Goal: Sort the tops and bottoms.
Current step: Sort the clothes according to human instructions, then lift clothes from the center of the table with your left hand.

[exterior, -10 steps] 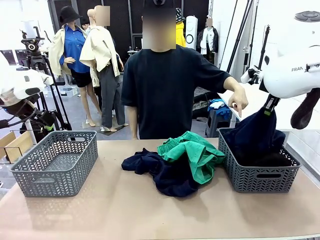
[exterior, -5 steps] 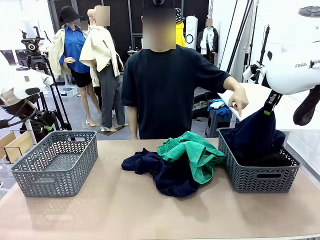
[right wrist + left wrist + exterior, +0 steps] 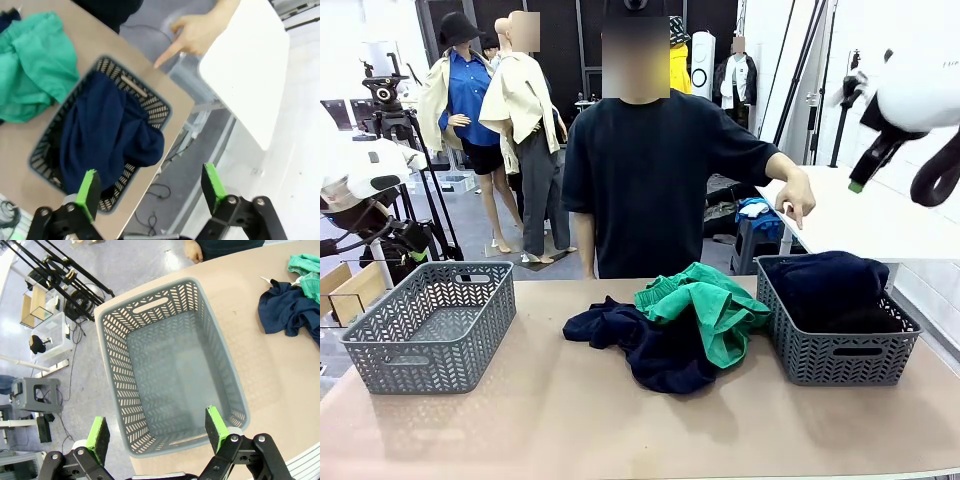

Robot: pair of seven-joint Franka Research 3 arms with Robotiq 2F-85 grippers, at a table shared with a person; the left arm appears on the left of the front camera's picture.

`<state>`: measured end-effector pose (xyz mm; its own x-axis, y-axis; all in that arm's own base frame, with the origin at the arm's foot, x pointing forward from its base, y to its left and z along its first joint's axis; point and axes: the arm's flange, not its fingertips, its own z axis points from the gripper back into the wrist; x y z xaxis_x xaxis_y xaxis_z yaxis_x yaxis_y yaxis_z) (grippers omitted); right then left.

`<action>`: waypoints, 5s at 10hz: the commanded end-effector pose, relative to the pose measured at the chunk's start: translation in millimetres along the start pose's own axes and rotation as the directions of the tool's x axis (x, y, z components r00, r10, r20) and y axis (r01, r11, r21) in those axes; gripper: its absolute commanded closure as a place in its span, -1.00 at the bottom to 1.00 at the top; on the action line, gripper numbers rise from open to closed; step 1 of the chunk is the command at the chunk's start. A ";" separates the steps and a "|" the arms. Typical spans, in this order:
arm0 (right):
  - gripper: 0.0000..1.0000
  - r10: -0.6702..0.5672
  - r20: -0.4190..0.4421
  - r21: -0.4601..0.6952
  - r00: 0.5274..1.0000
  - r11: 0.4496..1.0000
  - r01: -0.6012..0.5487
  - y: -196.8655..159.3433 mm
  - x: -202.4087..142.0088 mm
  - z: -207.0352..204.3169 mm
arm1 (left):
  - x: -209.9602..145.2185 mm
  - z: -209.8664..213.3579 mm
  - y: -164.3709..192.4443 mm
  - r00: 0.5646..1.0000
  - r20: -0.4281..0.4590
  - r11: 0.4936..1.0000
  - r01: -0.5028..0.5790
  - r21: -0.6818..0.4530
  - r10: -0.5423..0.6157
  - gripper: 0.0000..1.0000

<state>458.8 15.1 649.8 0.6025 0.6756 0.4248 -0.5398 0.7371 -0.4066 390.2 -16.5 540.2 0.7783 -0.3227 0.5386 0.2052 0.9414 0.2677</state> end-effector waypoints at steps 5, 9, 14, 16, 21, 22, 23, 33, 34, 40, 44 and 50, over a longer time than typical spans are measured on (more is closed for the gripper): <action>-1.00 -0.098 -0.020 -0.056 0.995 0.994 0.097 -45.2 18.0 23.6 | 1.2 0.3 0.1 1.000 0.002 1.000 0.001 0.005 -0.001 -1.00; -1.00 -0.048 0.025 -0.033 0.999 0.998 0.049 -34.9 10.7 24.9 | 1.2 0.3 0.1 1.000 0.002 1.000 0.001 0.005 -0.001 -1.00; -1.00 -0.080 -0.029 -0.022 0.996 0.997 0.080 -54.6 4.2 17.8 | 1.2 0.3 0.1 1.000 0.002 1.000 0.001 0.005 -0.001 -1.00; -1.00 -0.244 -0.163 -0.072 0.956 0.969 0.235 -101.0 -55.9 -4.2 | 0.0 0.0 0.1 1.000 0.000 1.000 0.000 0.000 0.000 -1.00; -1.00 -0.562 -0.326 -0.139 0.760 0.824 0.550 -151.0 -198.2 -38.0 | 81.7 32.5 -141.2 0.897 0.338 0.905 0.367 -0.215 -0.283 -1.00; -1.00 -0.599 -0.322 -0.138 0.733 0.796 0.589 -153.5 -217.7 -37.4 | 100.7 33.7 -175.7 0.875 0.383 0.862 0.417 -0.287 -0.296 -1.00; -1.00 -0.638 -0.320 -0.137 0.700 0.763 0.632 -153.6 -235.9 -38.6 | 122.8 31.8 -212.6 0.861 0.413 0.838 0.441 -0.321 -0.295 -1.00; -1.00 -0.673 -0.420 -0.071 0.608 0.693 0.718 -127.5 -301.0 -82.6 | 185.1 -31.1 -394.4 0.839 0.376 0.699 0.539 -0.469 -0.394 -1.00; -1.00 -0.673 -0.420 -0.071 0.608 0.693 0.718 -127.5 -301.0 -82.6 | 185.1 -31.1 -394.4 0.839 0.376 0.699 0.539 -0.469 -0.394 -1.00; -1.00 -0.673 -0.420 -0.071 0.608 0.693 0.718 -127.5 -301.0 -82.6 | 194.5 -80.0 -427.8 0.808 0.350 0.599 0.588 -0.545 -0.474 -1.00; -1.00 -0.673 -0.420 -0.071 0.608 0.693 0.718 -127.5 -301.0 -82.6 | 183.0 -101.6 -441.7 0.786 0.261 0.567 0.593 -0.572 -0.560 -1.00; -1.00 -0.673 -0.420 -0.071 0.608 0.693 0.718 -127.5 -301.0 -82.6 | 167.9 -113.5 -444.9 0.752 0.158 0.573 0.603 -0.555 -0.639 -1.00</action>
<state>395.1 -282.5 506.6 0.9753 -0.0967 0.1988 0.1024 0.9946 -0.0188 494.5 -475.8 416.9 0.3546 -0.8482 0.3934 0.9210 0.3895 0.0096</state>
